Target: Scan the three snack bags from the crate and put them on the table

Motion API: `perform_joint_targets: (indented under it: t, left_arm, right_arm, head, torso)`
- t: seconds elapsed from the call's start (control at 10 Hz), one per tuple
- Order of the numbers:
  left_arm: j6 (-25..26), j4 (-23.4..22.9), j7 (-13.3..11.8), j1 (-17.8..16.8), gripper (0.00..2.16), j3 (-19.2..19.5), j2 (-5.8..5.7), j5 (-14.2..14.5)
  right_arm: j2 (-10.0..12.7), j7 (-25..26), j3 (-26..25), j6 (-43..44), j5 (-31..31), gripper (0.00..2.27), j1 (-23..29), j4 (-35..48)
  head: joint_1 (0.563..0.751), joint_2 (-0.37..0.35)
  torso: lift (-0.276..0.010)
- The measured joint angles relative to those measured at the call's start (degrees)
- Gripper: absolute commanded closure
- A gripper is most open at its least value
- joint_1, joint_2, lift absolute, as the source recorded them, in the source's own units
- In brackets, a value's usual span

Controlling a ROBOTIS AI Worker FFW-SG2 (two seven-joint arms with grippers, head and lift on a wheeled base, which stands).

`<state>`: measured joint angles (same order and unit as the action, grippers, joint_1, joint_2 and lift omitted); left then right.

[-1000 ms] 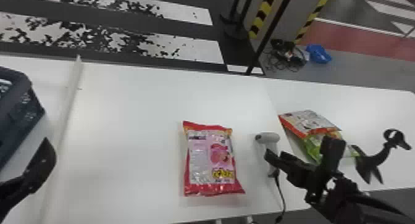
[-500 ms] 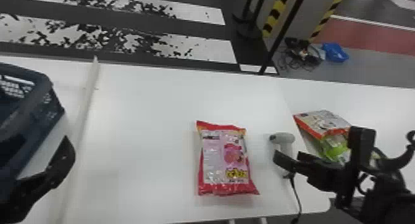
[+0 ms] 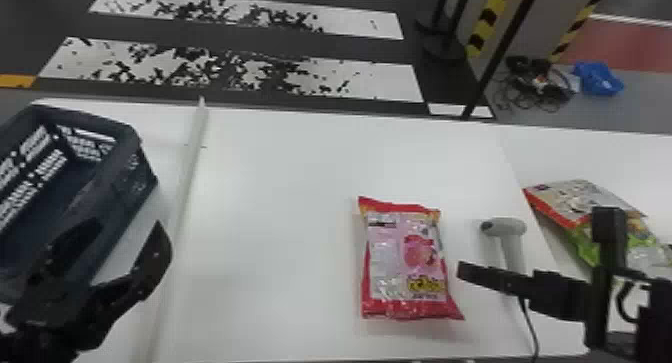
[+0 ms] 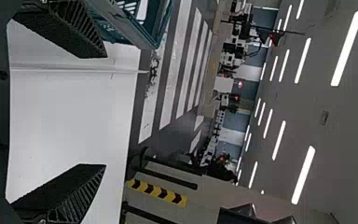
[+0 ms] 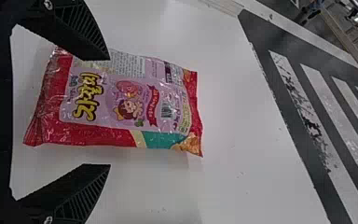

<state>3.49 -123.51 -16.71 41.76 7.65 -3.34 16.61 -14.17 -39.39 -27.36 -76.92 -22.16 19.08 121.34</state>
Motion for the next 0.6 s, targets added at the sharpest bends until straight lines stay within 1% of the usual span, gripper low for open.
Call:
perform_joint_targets:
  t: [0.1,0.3,0.4,0.6]
  left_arm:
    - [0.0,0.0,-0.1,0.1,0.02,0.1,0.0,0.0]
    - [0.0,0.0,-0.3,0.3,0.02,0.3,0.0,0.0]
    - [0.0,0.0,-0.3,0.4,0.02,0.4,0.0,0.0]
    - [0.0,-0.1,-0.6,1.0,0.02,0.8,0.0,0.0]
  right_arm:
    - [-1.0,-3.5,0.9,-0.4,0.2,0.06,-1.7,-3.4]
    - [-2.5,-8.6,3.0,-0.2,1.2,0.06,-4.4,-9.4]
    - [-2.8,-9.7,4.5,0.9,2.2,0.06,-5.3,-11.6]
    - [-3.4,-10.2,8.2,3.5,5.7,0.05,-7.2,-14.9]
  head:
    - [0.695,-0.107]
    - [0.695,-0.086]
    - [0.695,-0.078]
    - [0.695,-0.066]
  torso:
    - [-0.094]
    - [-0.094]
    - [-0.094]
    - [-0.094]
